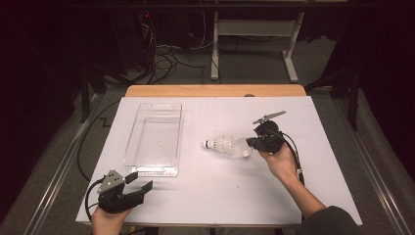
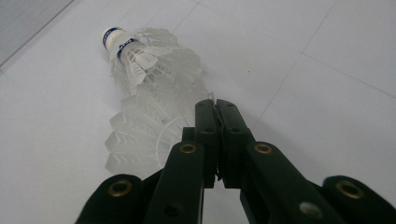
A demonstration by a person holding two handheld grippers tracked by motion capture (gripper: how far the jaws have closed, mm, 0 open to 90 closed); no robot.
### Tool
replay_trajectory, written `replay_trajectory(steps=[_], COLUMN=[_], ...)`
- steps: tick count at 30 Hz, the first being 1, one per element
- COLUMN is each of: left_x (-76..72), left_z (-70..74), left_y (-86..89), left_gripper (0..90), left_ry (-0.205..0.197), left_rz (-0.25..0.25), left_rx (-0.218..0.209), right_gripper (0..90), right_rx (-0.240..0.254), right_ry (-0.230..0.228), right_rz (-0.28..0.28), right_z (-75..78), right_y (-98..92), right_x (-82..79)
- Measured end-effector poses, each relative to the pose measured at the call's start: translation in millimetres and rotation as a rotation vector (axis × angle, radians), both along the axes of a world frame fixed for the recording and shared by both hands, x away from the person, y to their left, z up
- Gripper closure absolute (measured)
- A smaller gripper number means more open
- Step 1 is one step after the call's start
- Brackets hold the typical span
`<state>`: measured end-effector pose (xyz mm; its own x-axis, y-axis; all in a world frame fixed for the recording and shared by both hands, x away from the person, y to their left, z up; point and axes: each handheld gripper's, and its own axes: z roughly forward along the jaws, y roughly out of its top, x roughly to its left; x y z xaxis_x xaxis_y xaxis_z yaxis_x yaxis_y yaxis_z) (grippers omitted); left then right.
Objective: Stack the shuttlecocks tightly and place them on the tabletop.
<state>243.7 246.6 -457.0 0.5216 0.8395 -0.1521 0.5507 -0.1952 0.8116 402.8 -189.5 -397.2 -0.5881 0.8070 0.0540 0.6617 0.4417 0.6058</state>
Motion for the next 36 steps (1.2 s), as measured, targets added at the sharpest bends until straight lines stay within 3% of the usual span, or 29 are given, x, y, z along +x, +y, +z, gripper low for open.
replay_trajectory(steps=[14,36], left_x=[0.3,0.4], left_z=[-0.3,-0.3], left_y=[-0.7,-0.9], left_gripper=[33.5,33.3], left_ry=[0.001,0.003], left_rz=[0.001,0.002], left_rx=[0.004,0.007], right_gripper=[85.1,78.0], right_rx=[-0.001,-0.061], right_ry=[0.007,0.029], right_rz=[-0.038,-0.101], right_z=[-4.2,-18.0], right_y=[-16.0,-31.9], right_x=[0.1,6.7])
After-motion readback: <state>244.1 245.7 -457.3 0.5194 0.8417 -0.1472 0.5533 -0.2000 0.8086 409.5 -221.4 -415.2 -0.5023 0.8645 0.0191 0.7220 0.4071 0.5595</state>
